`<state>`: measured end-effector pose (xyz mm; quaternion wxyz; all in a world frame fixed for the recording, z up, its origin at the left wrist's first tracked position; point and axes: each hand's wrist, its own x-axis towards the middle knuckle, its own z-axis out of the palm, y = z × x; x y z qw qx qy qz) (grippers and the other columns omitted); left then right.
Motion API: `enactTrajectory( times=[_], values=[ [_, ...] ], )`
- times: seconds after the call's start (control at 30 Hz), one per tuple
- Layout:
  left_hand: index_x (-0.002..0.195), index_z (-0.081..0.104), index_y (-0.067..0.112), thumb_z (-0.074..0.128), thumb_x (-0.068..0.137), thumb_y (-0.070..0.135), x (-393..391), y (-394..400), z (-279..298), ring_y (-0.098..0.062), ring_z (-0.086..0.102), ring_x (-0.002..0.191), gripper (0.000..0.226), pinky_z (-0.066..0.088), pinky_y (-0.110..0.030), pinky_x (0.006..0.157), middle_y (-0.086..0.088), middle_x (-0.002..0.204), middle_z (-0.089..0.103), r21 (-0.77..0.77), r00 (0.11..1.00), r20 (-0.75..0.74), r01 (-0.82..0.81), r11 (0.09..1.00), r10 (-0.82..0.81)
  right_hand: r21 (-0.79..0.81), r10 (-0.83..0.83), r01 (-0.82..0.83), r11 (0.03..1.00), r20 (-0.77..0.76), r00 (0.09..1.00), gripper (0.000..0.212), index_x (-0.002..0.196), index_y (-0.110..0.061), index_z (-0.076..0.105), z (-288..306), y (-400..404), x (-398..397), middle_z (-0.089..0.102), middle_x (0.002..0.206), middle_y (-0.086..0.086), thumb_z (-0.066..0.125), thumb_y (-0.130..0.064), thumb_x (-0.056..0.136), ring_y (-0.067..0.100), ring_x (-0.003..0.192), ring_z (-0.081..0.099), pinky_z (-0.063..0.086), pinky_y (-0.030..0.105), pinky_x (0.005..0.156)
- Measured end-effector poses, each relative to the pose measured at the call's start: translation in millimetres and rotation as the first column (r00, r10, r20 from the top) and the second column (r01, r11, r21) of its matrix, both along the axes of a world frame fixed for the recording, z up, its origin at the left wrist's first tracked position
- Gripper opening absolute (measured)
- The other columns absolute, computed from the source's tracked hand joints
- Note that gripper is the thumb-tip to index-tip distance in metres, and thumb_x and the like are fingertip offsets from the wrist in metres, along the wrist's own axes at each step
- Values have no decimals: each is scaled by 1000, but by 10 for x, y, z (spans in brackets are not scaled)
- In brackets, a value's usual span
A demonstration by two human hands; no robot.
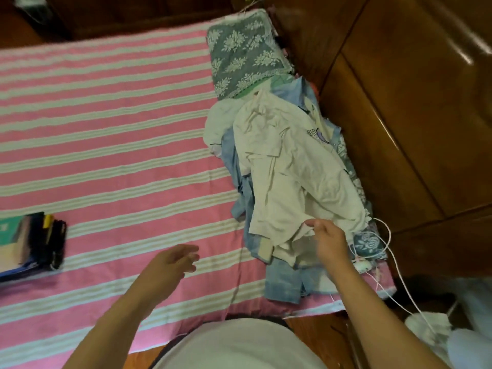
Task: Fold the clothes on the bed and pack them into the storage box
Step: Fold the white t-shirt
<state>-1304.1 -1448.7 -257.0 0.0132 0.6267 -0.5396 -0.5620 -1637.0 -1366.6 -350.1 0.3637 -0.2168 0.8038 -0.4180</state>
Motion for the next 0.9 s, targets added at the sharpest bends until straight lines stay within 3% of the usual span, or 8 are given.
enactTrajectory(
  times=[0.1,0.17,0.33,0.43,0.53,0.63,0.77,0.9],
  values=[
    [115,64,42,61,101,25,-350,-88,251,3,69,98,22,56,-30,93,16,117,71,-109,983,-83,152,982,-161,-205,-29,36,978,41,999,34,84,-21,70,810,-140,-126,67,91,-2,45,-11,105,17,93,58,45,21,77],
    [126,58,44,65,97,36,-694,-102,482,9,65,102,30,55,-19,85,22,122,65,-190,948,-139,259,947,-287,-321,3,19,947,69,998,36,82,-20,72,1360,-270,-161,68,90,6,45,-16,106,24,91,58,47,33,84],
    [146,38,45,73,83,58,-1427,-93,962,2,56,116,73,55,-24,91,23,131,52,-347,863,-371,215,913,-344,-512,144,-123,850,2,990,34,83,-26,75,2415,-597,127,70,90,4,47,-24,103,28,87,60,50,44,85],
    [107,63,24,62,98,29,-1471,-142,1205,-3,62,84,10,54,-31,76,10,97,67,-572,913,-297,65,818,-281,-588,176,-104,802,67,982,34,83,-18,71,2734,-713,275,67,89,3,46,-16,105,20,85,56,47,37,77],
    [79,55,15,49,99,14,-1191,-203,1391,-6,46,58,21,37,-32,60,4,72,57,-646,945,-263,-23,763,-194,-606,197,-102,789,92,976,33,87,1,66,2899,-802,299,61,88,16,59,-29,100,28,84,52,45,42,76],
    [86,61,20,47,102,16,-823,-344,1754,-5,52,63,22,41,-33,62,11,72,62,-701,950,-271,-84,708,-155,-548,337,-279,789,4,942,56,99,2,61,2969,-880,400,62,91,23,81,-46,79,30,81,56,51,48,77],
    [102,64,37,50,105,19,-300,-635,2310,2,58,85,23,45,-24,68,22,90,65,-839,986,18,104,535,-164,-202,535,-662,722,-444,719,28,106,-18,59,2906,-1051,670,58,96,-9,76,-14,84,-1,90,54,37,4,68],
    [100,64,40,57,103,19,386,-775,2674,-10,63,91,23,51,-29,78,14,99,68,-802,913,350,407,437,-208,-38,491,-712,701,-697,522,47,126,-23,59,2863,-1309,664,58,102,-7,67,-1,86,14,96,54,38,25,76]
  ],
)
